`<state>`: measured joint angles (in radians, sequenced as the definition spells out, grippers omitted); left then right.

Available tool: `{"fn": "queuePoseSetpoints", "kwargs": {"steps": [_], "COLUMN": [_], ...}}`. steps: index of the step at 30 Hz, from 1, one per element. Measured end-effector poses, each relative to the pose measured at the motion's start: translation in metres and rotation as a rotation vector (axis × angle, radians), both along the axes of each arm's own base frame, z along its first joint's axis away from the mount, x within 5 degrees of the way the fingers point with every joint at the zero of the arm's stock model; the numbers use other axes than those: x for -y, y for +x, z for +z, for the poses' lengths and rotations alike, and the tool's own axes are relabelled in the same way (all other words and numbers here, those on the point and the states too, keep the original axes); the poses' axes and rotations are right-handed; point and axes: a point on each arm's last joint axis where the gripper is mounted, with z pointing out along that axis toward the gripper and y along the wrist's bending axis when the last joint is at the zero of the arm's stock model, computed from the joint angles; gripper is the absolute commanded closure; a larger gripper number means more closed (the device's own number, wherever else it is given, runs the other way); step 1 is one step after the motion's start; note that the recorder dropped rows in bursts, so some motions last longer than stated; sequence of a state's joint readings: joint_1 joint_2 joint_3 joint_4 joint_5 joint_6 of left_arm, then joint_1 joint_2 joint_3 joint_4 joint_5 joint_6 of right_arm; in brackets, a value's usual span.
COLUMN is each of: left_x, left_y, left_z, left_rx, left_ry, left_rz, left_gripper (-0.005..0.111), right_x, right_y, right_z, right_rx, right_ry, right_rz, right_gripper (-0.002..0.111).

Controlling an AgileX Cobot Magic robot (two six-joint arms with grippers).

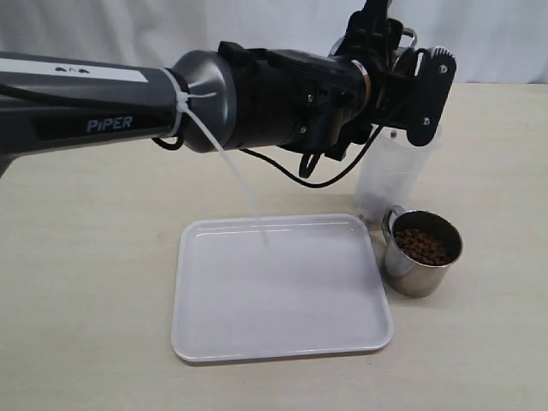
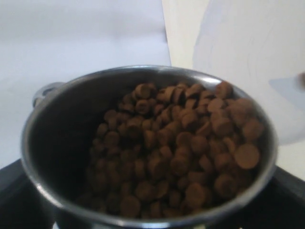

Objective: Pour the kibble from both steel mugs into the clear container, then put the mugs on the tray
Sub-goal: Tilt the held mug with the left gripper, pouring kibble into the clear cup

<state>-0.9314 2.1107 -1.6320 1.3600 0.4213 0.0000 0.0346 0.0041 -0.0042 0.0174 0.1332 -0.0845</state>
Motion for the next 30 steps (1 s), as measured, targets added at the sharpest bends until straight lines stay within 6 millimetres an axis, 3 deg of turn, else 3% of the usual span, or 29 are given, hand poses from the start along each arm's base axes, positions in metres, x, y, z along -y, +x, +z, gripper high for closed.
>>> {"fn": "queuePoseSetpoints", "kwargs": {"steps": [13, 30], "left_x": [0.001, 0.007], "left_y": [0.002, -0.001], "left_z": [-0.003, 0.008], "left_rx": [0.031, 0.078], "left_ry": [0.040, 0.053], "left_rz": [-0.009, 0.004], "left_gripper": [0.107, 0.107], "right_x": [0.000, 0.000], "right_y": [0.000, 0.000], "right_z": [0.000, 0.000], "right_rx": [0.000, 0.000], "right_ry": [0.000, 0.000], "right_rz": [0.000, 0.000], "right_gripper": [0.103, 0.103]}}
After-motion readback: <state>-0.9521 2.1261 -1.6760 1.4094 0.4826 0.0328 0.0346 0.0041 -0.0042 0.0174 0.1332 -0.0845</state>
